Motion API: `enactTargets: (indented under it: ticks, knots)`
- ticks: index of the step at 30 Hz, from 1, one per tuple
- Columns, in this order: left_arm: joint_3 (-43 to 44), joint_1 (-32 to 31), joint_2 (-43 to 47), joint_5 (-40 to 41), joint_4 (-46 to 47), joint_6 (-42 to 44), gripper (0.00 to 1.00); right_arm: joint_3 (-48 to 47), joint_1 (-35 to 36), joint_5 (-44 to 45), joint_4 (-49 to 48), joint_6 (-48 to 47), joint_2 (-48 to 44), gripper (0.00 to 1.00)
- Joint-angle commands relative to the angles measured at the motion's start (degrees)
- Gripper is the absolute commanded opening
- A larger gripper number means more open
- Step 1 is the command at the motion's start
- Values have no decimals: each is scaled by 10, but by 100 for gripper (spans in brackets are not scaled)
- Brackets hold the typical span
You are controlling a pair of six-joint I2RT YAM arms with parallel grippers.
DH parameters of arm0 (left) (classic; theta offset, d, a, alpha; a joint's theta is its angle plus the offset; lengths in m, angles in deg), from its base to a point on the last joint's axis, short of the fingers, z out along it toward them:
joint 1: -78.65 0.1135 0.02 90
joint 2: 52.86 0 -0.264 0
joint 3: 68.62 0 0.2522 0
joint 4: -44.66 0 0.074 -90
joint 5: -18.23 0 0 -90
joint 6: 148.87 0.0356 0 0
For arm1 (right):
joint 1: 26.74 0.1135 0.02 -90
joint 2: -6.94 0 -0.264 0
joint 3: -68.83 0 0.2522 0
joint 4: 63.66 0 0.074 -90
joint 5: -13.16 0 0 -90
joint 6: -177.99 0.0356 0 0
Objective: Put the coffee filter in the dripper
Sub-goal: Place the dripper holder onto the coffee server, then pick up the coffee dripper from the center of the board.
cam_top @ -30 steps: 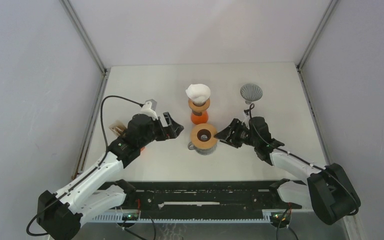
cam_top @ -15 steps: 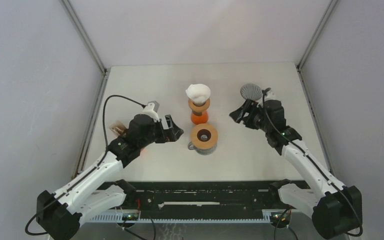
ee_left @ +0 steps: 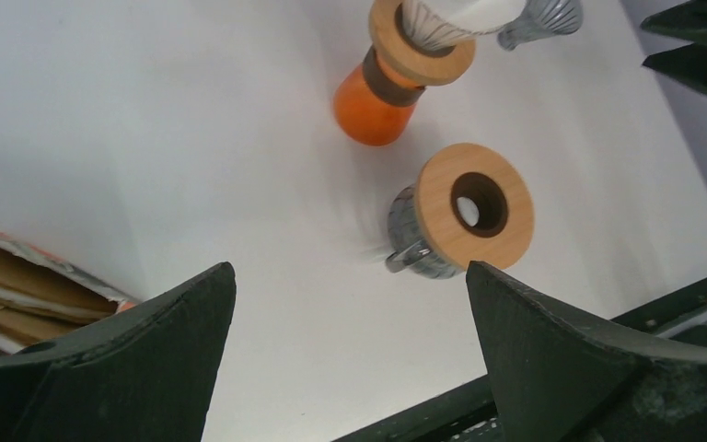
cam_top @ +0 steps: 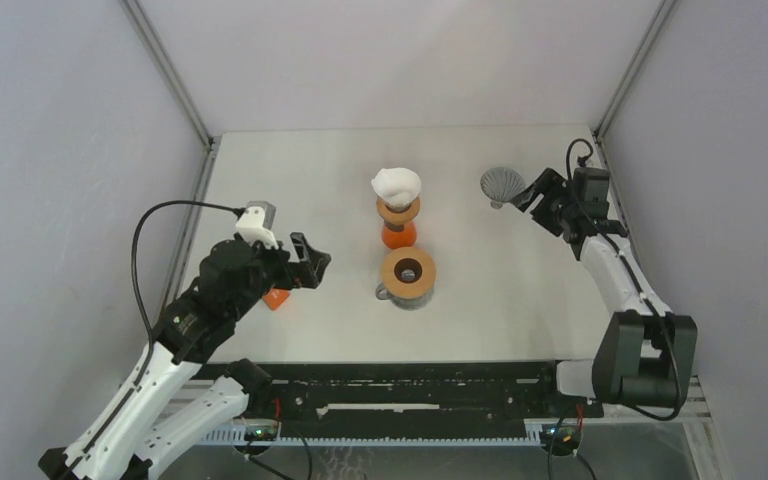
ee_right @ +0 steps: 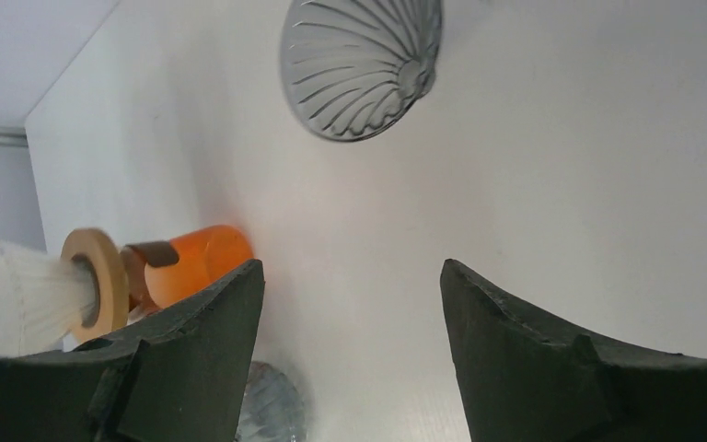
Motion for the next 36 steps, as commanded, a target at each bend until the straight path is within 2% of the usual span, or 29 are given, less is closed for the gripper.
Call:
enactTargets:
  ticks: [1,6,11,20,28,36]
  knots:
    - [28,-2,4,45,-20,48,100,-46,-40,-73,-45,14,59,77]
    - [38,-1,3,84,-30,103,100,-84,-66,-127,-75,32,143,74]
    - [-3,0,10,134,7,124,100,-118,-83,-182,-112,72,220,70]
    - [-42,21,7,116,31,133,100,-181,-90,-192,-124,88,329,65]
    - [-47,70,-2,62,42,131,100,-223,-93,-194,-115,82,378,62]
    - [-52,103,-5,42,47,128,100,-239,-93,-199,-115,82,410,53]
